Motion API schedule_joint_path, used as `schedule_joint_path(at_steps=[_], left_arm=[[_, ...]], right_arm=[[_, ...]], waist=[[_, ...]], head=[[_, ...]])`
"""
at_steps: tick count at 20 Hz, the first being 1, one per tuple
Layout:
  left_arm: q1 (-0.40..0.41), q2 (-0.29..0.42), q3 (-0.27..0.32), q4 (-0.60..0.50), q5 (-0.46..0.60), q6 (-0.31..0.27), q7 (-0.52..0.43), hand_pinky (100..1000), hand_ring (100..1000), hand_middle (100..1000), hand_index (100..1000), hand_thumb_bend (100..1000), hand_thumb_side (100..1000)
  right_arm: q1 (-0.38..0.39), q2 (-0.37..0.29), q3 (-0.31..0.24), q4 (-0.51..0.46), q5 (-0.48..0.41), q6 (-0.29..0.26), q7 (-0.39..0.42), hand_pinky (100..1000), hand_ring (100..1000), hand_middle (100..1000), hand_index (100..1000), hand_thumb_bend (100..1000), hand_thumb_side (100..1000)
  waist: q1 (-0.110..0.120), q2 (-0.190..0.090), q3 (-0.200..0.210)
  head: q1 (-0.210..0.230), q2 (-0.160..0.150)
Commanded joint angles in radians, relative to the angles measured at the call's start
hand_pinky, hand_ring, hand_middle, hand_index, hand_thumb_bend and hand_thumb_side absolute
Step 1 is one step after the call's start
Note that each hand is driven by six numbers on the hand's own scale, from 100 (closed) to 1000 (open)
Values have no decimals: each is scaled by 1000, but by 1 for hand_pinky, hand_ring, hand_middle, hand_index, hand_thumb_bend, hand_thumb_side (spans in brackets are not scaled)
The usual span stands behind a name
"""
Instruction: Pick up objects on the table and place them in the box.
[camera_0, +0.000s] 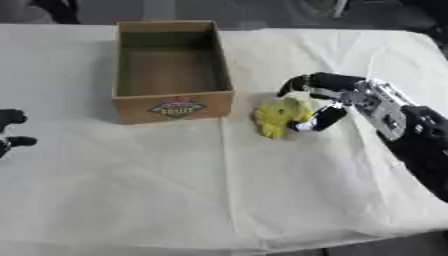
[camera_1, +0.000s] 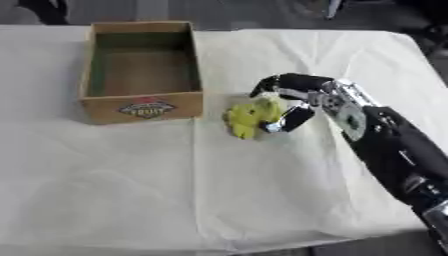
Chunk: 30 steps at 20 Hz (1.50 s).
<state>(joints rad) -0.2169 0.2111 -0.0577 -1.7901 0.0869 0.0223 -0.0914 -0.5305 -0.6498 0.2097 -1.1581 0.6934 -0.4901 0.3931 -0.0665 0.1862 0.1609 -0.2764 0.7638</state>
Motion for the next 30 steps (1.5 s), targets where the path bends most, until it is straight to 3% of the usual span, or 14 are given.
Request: schedule_joint_path(at_steps=[1, 8, 12, 17, 24, 30], left_arm=[[-16, 12, -3, -25, 4, -3, -5, 627, 864, 622, 697, 238, 616], [-16, 11, -3, -24, 4, -4, -5, 626, 864, 622, 697, 238, 616], [-15, 12, -1, -24, 5, -4, -3, 626, 863, 621, 697, 240, 615], [-11, 13, 1, -21, 6, -3, 0, 626, 863, 621, 697, 243, 614], [-7, 16, 2, -20, 5, -3, 1, 626, 863, 620, 697, 245, 613], [-17, 17, -8, -20, 3, -3, -9, 625, 863, 619, 697, 245, 613]], right_arm=[[-20, -11, -6, 6, 8, -7, 5, 776, 830, 799, 827, 290, 461], [-19, 7, -10, 34, 10, 6, -16, 524, 554, 587, 714, 160, 414], [-14, 3, -20, 28, -6, 21, -87, 373, 425, 486, 629, 100, 380], [-10, -25, -29, -53, -92, 28, -144, 320, 379, 410, 563, 100, 329], [-46, -81, -47, -195, -242, 63, -129, 310, 374, 392, 553, 100, 293], [-141, -80, -54, -128, -314, 105, -109, 328, 395, 393, 558, 100, 265]], waist=[[5, -13, 1], [4, -14, 1], [2, -16, -2], [-2, -23, -9], [-8, -31, -5], [-20, -27, 50]], head=[[-4, -3], [-5, -4], [-3, -4], [5, -2], [15, -2], [5, -19]])
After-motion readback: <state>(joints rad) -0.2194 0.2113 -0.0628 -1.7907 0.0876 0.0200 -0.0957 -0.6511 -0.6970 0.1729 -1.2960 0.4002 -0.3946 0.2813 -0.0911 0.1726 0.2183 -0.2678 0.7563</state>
